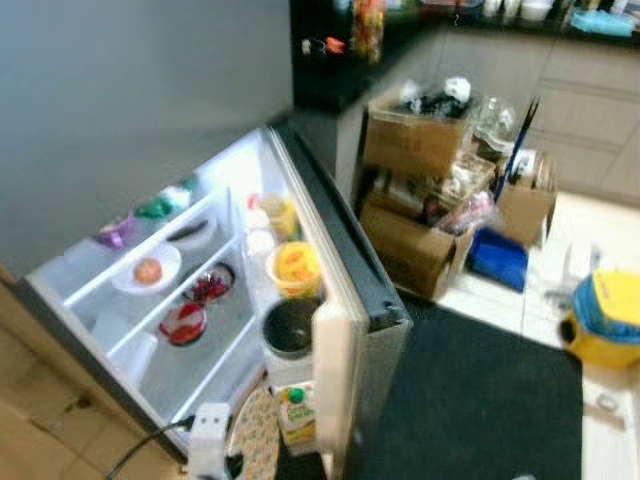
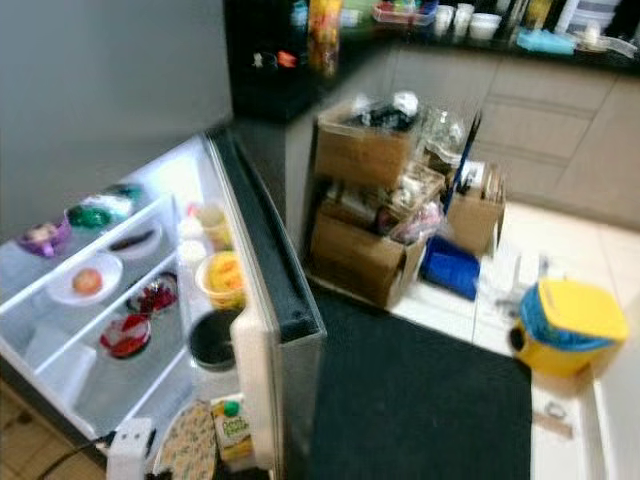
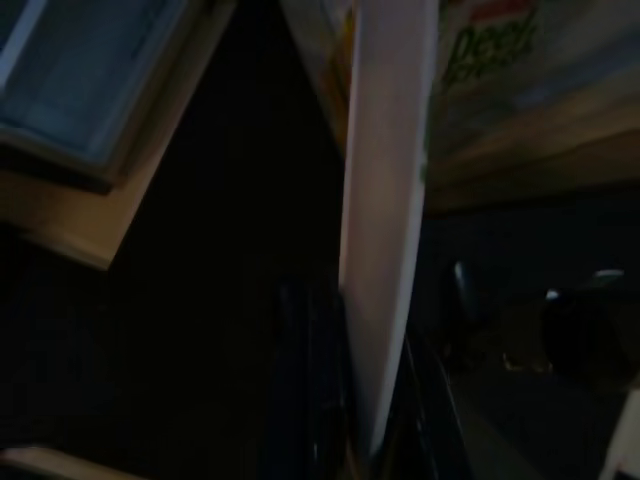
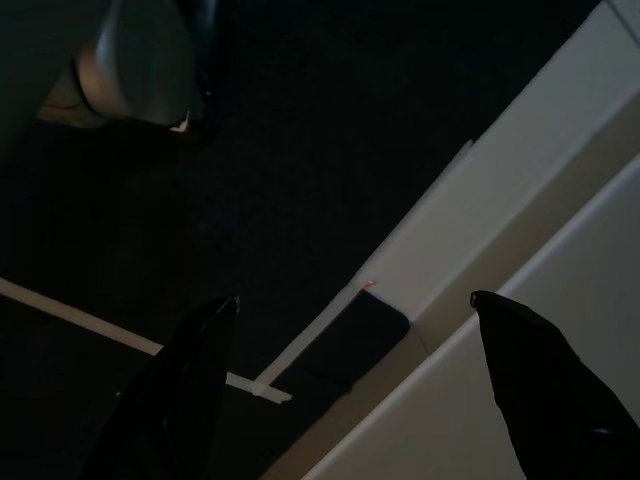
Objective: Restocking fridge
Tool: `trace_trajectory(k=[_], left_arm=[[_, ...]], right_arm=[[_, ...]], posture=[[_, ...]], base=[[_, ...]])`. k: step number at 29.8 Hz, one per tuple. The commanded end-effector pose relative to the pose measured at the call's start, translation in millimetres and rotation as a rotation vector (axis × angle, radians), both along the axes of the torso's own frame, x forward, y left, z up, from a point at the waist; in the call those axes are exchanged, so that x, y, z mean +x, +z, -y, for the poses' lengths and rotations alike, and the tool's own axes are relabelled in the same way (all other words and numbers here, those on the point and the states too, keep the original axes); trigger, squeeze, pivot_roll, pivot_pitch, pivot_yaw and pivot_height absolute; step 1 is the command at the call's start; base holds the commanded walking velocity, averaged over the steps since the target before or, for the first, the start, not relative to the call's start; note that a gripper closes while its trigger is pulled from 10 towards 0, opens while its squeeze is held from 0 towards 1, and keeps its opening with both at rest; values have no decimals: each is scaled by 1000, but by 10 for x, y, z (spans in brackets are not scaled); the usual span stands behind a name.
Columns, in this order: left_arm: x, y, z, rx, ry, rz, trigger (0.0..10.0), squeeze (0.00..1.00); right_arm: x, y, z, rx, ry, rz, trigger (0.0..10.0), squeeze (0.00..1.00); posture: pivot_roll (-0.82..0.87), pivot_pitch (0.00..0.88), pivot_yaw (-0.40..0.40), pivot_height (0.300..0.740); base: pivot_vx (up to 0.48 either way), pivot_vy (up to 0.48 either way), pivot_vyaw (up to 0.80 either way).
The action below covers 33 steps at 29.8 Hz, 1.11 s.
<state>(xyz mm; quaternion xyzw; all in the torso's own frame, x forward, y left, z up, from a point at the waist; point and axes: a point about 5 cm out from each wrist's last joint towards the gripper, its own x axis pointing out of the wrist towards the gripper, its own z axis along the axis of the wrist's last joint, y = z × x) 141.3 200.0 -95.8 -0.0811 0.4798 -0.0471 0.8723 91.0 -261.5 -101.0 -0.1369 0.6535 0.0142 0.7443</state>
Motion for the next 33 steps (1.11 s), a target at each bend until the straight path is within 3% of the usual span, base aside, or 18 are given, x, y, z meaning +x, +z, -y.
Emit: trace_trajectory(k=[1, 9, 11, 14, 20, 25, 31, 33], left_arm=[[-165, -61, -25, -1, 24, -71, 10000, 0], [-46, -17, -93, 24, 114, -33, 10000, 0], [34, 11, -79, -5, 145, -7, 10000, 0], [308, 112, -54, 2, 174, 60, 10000, 0], [476, 172, -41, 47, 251, 66, 10000, 0], [540, 205, -63, 115, 227, 77, 10000, 0], [571, 231, -111, 125, 240, 90, 10000, 0], [625, 281, -201, 148, 242, 117, 10000, 0]], right_arm=[[17, -6, -31, 7, 11, 5, 10000, 0], [16, -6, -32, 8, 21, 2, 10000, 0], [16, -6, -32, 7, 22, 2, 10000, 0], [18, -4, -28, 6, 26, 0, 10000, 0], [18, -4, -26, 3, 30, 3, 10000, 0], [21, -5, -26, -15, 36, 16, 10000, 0], [25, -5, -25, -31, 42, 27, 10000, 0], [41, -2, -23, -53, 53, 58, 10000, 0]], posture=[[-28, 0, -9, 740], [-28, 0, -10, 740], [-28, 0, -10, 740], [-29, 0, -11, 740], [-32, 5, -6, 740], [-43, 30, -9, 740], [-48, 56, -7, 740], [-52, 102, -5, 740]], base=[[0, 0, 0], [0, 0, 0], [0, 0, 0], [0, 0, 0], [0, 0, 0], [0, 0, 0], [0, 0, 0], [0, 0, 0]])
